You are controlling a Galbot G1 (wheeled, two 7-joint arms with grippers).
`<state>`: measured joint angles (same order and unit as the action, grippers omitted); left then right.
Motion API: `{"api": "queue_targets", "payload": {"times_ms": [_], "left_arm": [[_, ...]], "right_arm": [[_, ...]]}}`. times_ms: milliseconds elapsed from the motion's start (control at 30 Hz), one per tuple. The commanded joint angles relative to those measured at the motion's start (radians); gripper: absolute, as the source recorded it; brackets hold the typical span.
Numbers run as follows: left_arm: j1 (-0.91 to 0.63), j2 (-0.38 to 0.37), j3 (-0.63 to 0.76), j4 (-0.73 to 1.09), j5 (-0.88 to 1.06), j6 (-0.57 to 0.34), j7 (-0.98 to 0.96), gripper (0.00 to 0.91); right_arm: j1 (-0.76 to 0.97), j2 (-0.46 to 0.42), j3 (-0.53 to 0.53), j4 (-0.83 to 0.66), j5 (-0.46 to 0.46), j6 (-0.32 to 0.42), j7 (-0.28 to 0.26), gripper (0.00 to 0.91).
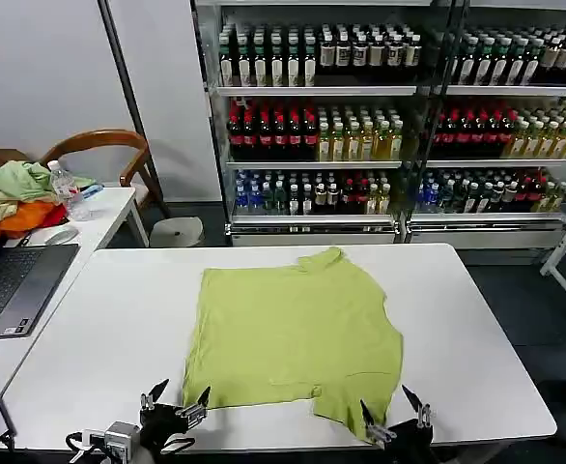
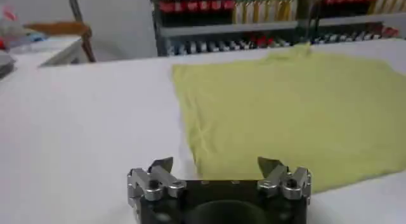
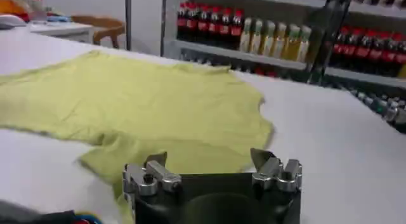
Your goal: Fold and organize the clothes.
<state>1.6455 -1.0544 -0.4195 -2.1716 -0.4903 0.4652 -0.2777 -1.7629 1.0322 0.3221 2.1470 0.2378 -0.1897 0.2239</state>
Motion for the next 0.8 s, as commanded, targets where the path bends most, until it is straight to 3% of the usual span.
{"api": "queue_targets", "payload": {"times_ms": [33, 433, 467, 500, 533, 600, 800], "left_arm": [[0.011, -0.006, 0.013, 0.007, -0.075, 0.032, -0.096, 0.907], [0.003, -0.014, 0.023, 0.023, -0.071, 0.02, -0.103, 0.907], [0.002, -0.014, 0.024, 0.025, -0.071, 0.02, -0.103, 0.907], [0.002, -0.014, 0.026, 0.029, -0.066, 0.018, -0.102, 0.615], [0.002, -0.014, 0.035, 0.041, -0.029, -0.001, -0.101, 0.04], [0.0, -0.014, 0.044, 0.049, -0.007, -0.005, -0.106, 0.04], [0.002, -0.016, 0.055, 0.056, -0.026, -0.014, -0.097, 0.04]], "right_arm": [[-0.034, -0.005, -0.012, 0.002, -0.001, -0.003, 0.001, 0.907], [-0.018, 0.013, -0.05, -0.02, 0.0, 0.001, 0.035, 0.907], [-0.018, 0.013, -0.051, -0.022, -0.001, 0.001, 0.035, 0.816], [-0.018, 0.013, -0.054, -0.023, 0.0, 0.001, 0.036, 0.665], [-0.017, 0.014, -0.058, -0.026, 0.001, 0.001, 0.036, 0.212], [-0.018, 0.017, -0.063, -0.027, 0.003, 0.0, 0.037, 0.0], [-0.011, 0.019, -0.074, -0.031, 0.017, 0.003, 0.04, 0.0]]}}
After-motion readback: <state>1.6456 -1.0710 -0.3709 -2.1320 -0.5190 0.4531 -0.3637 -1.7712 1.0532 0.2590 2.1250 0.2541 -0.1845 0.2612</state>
